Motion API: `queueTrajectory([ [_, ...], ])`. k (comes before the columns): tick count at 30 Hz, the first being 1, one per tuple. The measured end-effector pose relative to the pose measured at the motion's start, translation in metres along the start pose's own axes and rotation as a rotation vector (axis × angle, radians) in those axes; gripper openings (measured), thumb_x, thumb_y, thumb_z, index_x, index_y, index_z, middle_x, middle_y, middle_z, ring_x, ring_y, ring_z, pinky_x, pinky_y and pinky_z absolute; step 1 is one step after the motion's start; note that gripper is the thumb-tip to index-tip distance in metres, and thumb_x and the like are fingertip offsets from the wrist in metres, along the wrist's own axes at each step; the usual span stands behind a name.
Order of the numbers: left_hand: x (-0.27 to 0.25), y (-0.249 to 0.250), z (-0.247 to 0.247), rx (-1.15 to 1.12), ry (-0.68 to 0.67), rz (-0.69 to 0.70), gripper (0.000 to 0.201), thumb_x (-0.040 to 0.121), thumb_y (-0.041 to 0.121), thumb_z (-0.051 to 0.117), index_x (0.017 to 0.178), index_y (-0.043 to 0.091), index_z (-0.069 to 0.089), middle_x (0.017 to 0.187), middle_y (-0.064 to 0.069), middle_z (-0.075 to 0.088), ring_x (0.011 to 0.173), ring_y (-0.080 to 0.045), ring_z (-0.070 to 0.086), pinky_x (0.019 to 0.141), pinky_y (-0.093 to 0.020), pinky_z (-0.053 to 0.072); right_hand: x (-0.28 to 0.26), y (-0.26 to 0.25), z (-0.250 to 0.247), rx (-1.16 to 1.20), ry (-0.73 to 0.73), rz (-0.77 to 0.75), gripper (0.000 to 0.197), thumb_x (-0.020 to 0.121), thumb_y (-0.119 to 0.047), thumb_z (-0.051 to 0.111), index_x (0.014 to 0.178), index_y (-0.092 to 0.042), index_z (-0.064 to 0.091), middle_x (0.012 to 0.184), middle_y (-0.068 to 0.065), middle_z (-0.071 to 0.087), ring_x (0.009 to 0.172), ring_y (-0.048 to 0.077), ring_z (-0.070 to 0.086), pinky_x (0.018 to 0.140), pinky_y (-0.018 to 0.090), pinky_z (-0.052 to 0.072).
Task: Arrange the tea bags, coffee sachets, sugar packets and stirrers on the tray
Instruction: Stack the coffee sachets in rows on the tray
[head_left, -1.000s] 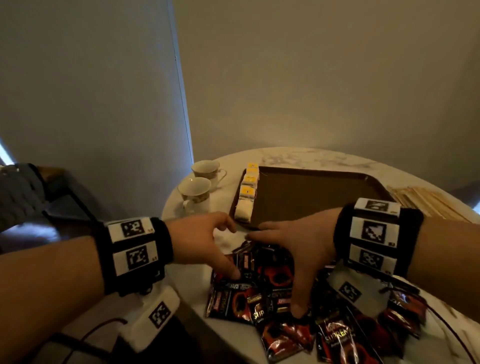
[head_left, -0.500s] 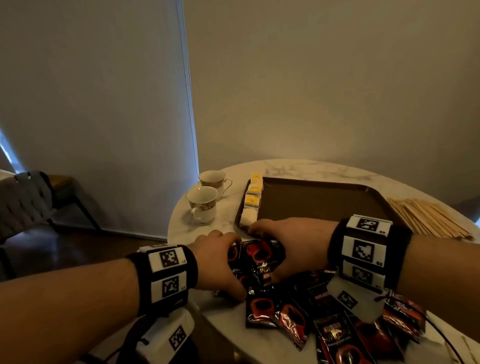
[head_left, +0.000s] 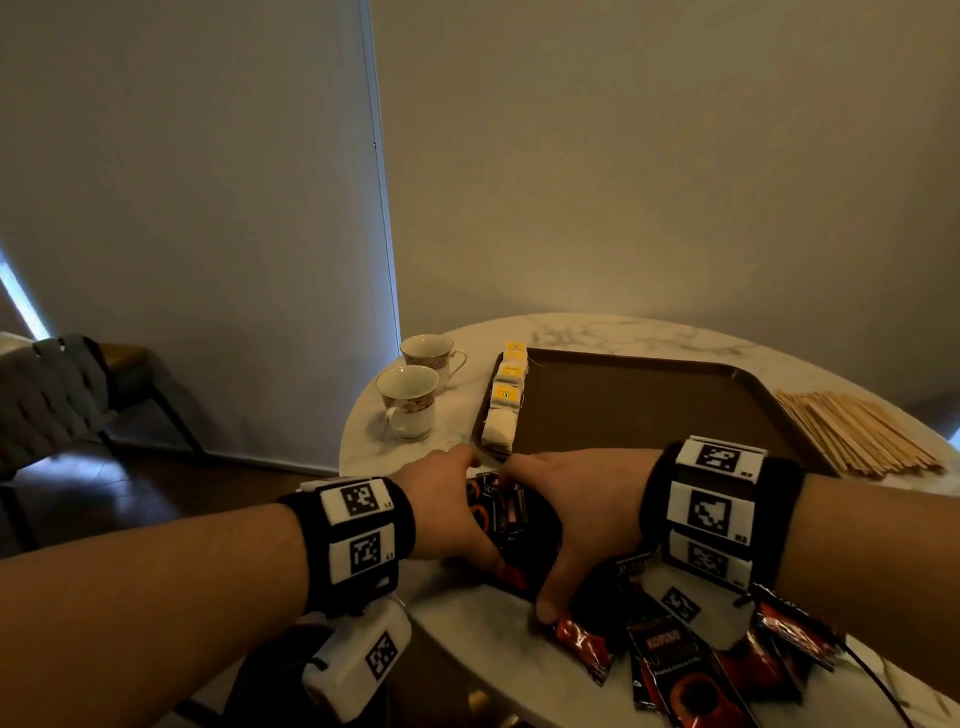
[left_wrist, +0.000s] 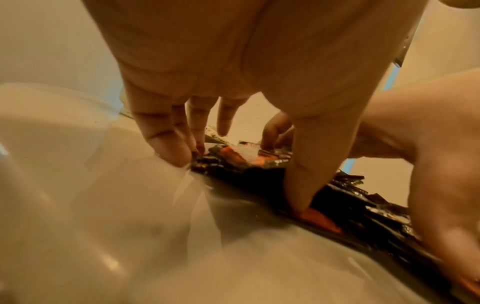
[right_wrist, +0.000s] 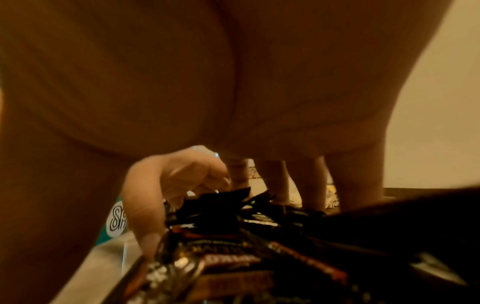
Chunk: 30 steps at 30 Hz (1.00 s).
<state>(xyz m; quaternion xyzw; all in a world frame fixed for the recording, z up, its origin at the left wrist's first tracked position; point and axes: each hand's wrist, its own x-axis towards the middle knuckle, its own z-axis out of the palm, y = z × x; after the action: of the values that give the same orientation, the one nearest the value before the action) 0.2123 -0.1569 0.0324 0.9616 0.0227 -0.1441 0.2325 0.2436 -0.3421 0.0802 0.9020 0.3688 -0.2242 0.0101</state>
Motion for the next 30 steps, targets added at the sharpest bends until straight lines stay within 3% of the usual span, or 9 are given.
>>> queueTrajectory([
  [3, 0.000, 0.000, -0.001, -0.032, 0.051, -0.019, 0.093, 0.057, 0.045, 0.097, 0.128, 0.029, 0.038, 0.112, 0.005, 0.063, 0.097, -0.013, 0.065, 0.085, -0.035, 0.062, 0.010, -0.003, 0.004, -0.060, -0.005, 0.025, 0.107, 0.058, -0.053, 0.094, 0.145, -0.034, 0.033, 0.129, -0.007, 0.057, 0.111, 0.015, 0.060, 0.096, 0.038, 0.057],
  [6, -0.003, 0.000, -0.003, -0.028, 0.037, -0.016, 0.079, 0.056, 0.049, 0.097, 0.110, 0.030, 0.042, 0.105, 0.005, 0.064, 0.094, -0.013, 0.064, 0.079, -0.030, 0.060, 0.017, -0.003, 0.001, -0.079, 0.037, 0.027, 0.089, 0.069, -0.046, 0.090, 0.141, -0.032, 0.039, 0.121, -0.006, 0.062, 0.105, 0.015, 0.061, 0.091, 0.034, 0.056],
  [9, -0.006, 0.001, -0.005, -0.018, -0.041, 0.012, 0.083, 0.050, 0.054, 0.098, 0.110, 0.035, 0.043, 0.111, 0.008, 0.063, 0.099, -0.012, 0.064, 0.087, -0.034, 0.061, 0.020, -0.001, -0.001, -0.101, 0.127, 0.022, 0.067, 0.082, -0.039, 0.081, 0.139, -0.032, 0.046, 0.119, -0.005, 0.063, 0.103, 0.015, 0.061, 0.088, 0.033, 0.057],
  [12, -0.005, 0.002, -0.004, 0.032, -0.019, 0.034, 0.087, 0.048, 0.052, 0.099, 0.112, 0.035, 0.043, 0.112, 0.010, 0.062, 0.101, -0.012, 0.063, 0.090, -0.038, 0.060, 0.023, 0.000, 0.000, -0.111, 0.190, 0.008, 0.062, 0.084, -0.039, 0.078, 0.138, -0.032, 0.049, 0.119, -0.004, 0.064, 0.103, 0.016, 0.062, 0.086, 0.033, 0.057],
  [15, 0.001, 0.000, -0.004, 0.022, 0.060, 0.035, 0.079, 0.055, 0.037, 0.099, 0.110, 0.033, 0.043, 0.106, 0.008, 0.062, 0.094, -0.012, 0.064, 0.082, -0.034, 0.061, 0.029, 0.001, 0.003, -0.073, 0.220, -0.024, 0.068, 0.079, -0.042, 0.083, 0.137, -0.033, 0.049, 0.120, -0.007, 0.063, 0.104, 0.014, 0.061, 0.090, 0.033, 0.056],
  [18, 0.006, -0.002, -0.006, -0.016, 0.106, 0.038, 0.075, 0.057, 0.034, 0.097, 0.109, 0.031, 0.043, 0.105, 0.008, 0.062, 0.093, -0.011, 0.063, 0.080, -0.031, 0.061, 0.034, -0.002, 0.004, -0.061, 0.216, -0.047, 0.087, 0.069, -0.048, 0.090, 0.141, -0.034, 0.044, 0.125, -0.009, 0.058, 0.111, 0.014, 0.058, 0.097, 0.034, 0.053],
  [23, 0.008, -0.007, -0.010, -0.213, 0.145, -0.001, 0.081, 0.058, 0.024, 0.097, 0.117, 0.028, 0.042, 0.112, 0.003, 0.063, 0.098, -0.017, 0.067, 0.084, -0.041, 0.063, 0.046, -0.006, 0.000, -0.089, 0.218, -0.069, 0.097, 0.064, -0.053, 0.092, 0.144, -0.033, 0.040, 0.129, -0.004, 0.058, 0.116, 0.018, 0.058, 0.100, 0.037, 0.052],
  [27, 0.007, -0.005, -0.014, -0.246, 0.202, 0.005, 0.086, 0.058, 0.025, 0.098, 0.118, 0.028, 0.037, 0.118, 0.004, 0.054, 0.097, -0.019, 0.065, 0.078, -0.036, 0.061, 0.052, -0.009, -0.004, -0.126, 0.231, -0.085, 0.069, 0.077, -0.046, 0.085, 0.136, -0.031, 0.054, 0.122, -0.003, 0.064, 0.110, 0.018, 0.062, 0.096, 0.037, 0.054],
  [30, 0.005, -0.005, -0.017, -0.146, 0.212, -0.016, 0.081, 0.053, 0.040, 0.100, 0.110, 0.028, 0.044, 0.110, 0.003, 0.057, 0.094, -0.016, 0.060, 0.079, -0.036, 0.059, 0.054, -0.007, -0.005, -0.122, 0.267, -0.081, 0.048, 0.084, -0.042, 0.079, 0.128, -0.031, 0.063, 0.113, -0.006, 0.067, 0.102, 0.016, 0.064, 0.092, 0.036, 0.057],
])
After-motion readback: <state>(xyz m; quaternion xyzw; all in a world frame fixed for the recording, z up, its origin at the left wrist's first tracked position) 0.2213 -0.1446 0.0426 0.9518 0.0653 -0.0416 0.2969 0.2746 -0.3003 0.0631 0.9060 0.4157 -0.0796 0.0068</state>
